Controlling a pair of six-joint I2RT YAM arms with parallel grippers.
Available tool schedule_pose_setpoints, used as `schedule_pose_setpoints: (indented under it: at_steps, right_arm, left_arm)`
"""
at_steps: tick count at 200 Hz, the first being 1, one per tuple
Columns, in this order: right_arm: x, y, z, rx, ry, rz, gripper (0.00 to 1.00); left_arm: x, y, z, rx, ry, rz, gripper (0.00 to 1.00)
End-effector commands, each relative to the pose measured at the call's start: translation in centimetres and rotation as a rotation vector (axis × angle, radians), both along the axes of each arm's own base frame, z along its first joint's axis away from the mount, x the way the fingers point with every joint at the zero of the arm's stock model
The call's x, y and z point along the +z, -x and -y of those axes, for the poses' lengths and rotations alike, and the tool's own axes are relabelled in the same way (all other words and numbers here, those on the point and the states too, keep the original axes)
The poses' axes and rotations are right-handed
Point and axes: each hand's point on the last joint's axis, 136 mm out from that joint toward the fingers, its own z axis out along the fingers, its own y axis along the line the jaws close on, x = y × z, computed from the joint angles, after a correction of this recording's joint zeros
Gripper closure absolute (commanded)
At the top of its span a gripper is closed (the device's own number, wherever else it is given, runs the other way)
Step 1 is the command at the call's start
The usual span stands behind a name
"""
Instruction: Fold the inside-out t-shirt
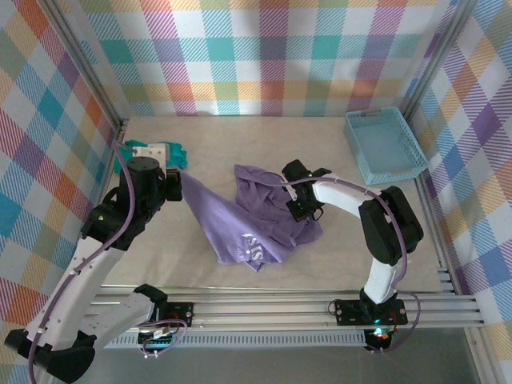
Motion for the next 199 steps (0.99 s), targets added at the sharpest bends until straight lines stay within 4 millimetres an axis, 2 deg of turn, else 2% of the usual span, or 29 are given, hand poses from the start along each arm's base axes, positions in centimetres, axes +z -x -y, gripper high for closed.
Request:
schedule_pose_setpoints:
  at_steps: [1, 23, 42, 55, 72, 85, 100, 113, 129, 149, 166, 183, 199]
  right_arm:
    - [4.2, -1.1, 0.4, -0.026, -0.094, 0.118, 1.00]
    - [9.7, -2.1, 1.0, -0.082, -0.272, 0.249, 1.00]
    - [15.7, -2.5, 2.4, -0.148, -0.471, 0.379, 1.00]
    - [19.8, -2.4, 3.9, -0.192, -0.595, 0.475, 1.00]
    - [24.2, -1.7, 6.0, -0.236, -0.691, 0.592, 1.00]
    - [27.0, -0.8, 7.2, -0.258, -0.728, 0.677, 1.00]
    - [29.0, 0.3, 8.1, -0.268, -0.748, 0.752, 1.00]
    - [29.2, 1.3, 8.3, -0.267, -0.759, 0.768, 1.00]
    - [27.8, 2.3, 7.7, -0.238, -0.776, 0.727, 1.00]
    - [25.1, 3.9, 5.5, -0.148, -0.873, 0.640, 1.00]
    - [22.1, 4.8, 4.2, -0.138, -0.921, 0.503, 1.00]
    - [20.3, 4.6, 3.5, -0.161, -0.954, 0.411, 1.00]
    - [19.0, 3.0, 3.0, -0.195, -0.969, 0.356, 1.00]
  left_arm:
    - [2.3, -0.2, -1.6, 0.075, 0.036, 0.041, 1.00]
    - [4.4, -0.9, -2.3, 0.106, 0.073, 0.074, 1.00]
    - [7.1, -1.8, -3.3, 0.139, 0.110, 0.127, 1.00]
    - [9.6, -2.3, -4.4, 0.178, 0.143, 0.180, 1.00]
    - [13.4, -2.5, -5.8, 0.214, 0.204, 0.259, 1.00]
    - [16.5, -2.3, -7.0, 0.238, 0.248, 0.324, 1.00]
    - [19.7, -1.8, -7.9, 0.253, 0.304, 0.400, 1.00]
    - [21.0, -1.5, -8.2, 0.254, 0.331, 0.432, 1.00]
    - [20.3, -1.8, -8.3, 0.257, 0.329, 0.414, 1.00]
    - [16.8, -2.5, -8.2, 0.257, 0.312, 0.327, 1.00]
    - [12.9, -2.8, -7.8, 0.243, 0.285, 0.227, 1.00]
    - [9.7, -2.9, -7.6, 0.233, 0.258, 0.148, 1.00]
    - [7.4, -3.0, -7.4, 0.222, 0.242, 0.093, 1.00]
